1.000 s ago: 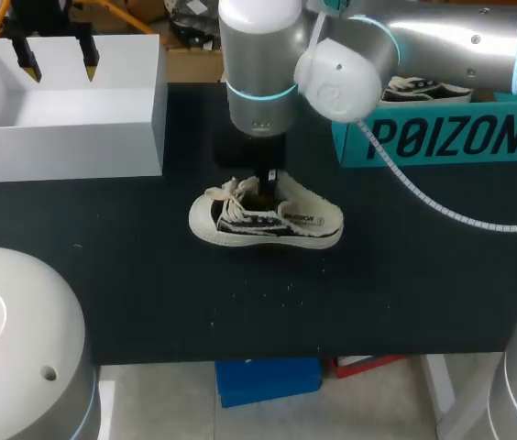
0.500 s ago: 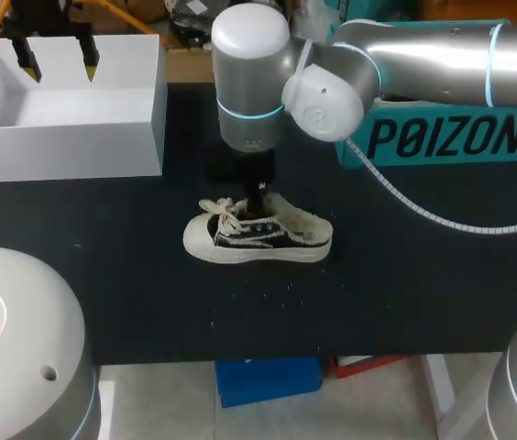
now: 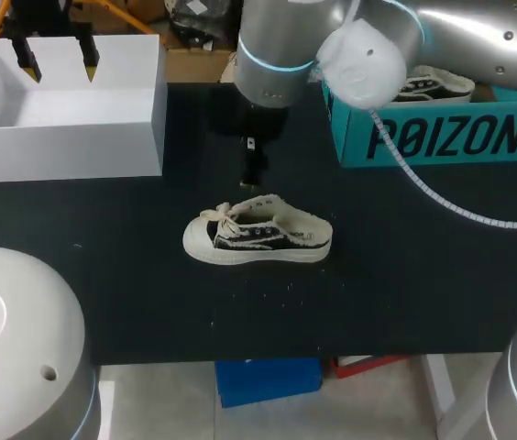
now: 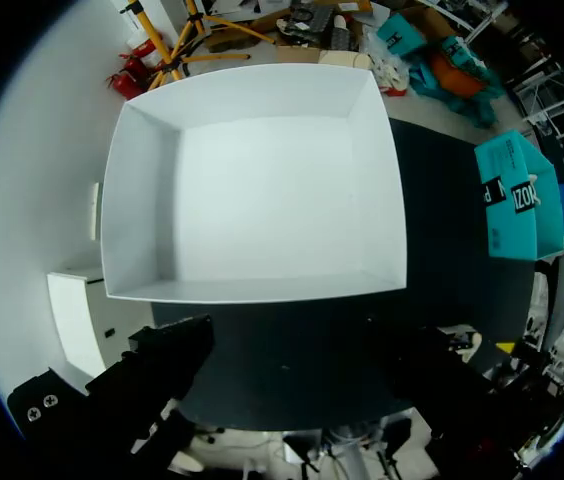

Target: Take the shoe out of the shoebox, open the shoe tongue, remove and reinsert the insole, then place the shoe into the shoebox

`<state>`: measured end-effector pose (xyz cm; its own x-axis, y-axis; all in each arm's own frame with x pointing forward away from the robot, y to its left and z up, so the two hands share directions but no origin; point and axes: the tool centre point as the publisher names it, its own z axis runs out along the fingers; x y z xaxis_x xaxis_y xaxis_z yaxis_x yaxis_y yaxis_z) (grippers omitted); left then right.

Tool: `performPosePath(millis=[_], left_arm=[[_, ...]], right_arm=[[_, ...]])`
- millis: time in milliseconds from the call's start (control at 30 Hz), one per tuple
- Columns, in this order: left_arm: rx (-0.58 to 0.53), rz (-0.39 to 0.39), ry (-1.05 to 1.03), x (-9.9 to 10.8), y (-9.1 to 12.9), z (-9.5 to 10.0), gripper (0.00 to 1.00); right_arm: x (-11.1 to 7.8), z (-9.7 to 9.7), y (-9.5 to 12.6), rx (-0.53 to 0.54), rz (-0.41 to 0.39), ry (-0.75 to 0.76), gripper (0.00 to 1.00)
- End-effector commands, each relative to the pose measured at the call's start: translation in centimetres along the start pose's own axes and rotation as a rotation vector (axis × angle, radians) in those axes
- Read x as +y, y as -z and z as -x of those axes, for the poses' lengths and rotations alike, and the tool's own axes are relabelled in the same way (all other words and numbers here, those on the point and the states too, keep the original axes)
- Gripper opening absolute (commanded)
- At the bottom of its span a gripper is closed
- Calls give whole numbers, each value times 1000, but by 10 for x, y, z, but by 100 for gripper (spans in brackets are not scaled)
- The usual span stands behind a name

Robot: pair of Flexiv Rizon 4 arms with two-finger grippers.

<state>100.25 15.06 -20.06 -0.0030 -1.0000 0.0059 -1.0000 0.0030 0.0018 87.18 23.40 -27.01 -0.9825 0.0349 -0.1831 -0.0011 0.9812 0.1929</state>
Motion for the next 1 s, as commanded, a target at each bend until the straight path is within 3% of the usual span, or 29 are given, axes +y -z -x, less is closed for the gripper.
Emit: performPosePath(millis=[33,300,1000], left_arm=[[-3,2,2,0,0,-1,100],[-3,2,2,0,0,-1,100],[-3,2,2,0,0,-1,100]], right_arm=[[-36,-10,35,-20,290,12,100],[-72,-18,51,93,560,61,100],[-72,-18,51,93,560,61,100]])
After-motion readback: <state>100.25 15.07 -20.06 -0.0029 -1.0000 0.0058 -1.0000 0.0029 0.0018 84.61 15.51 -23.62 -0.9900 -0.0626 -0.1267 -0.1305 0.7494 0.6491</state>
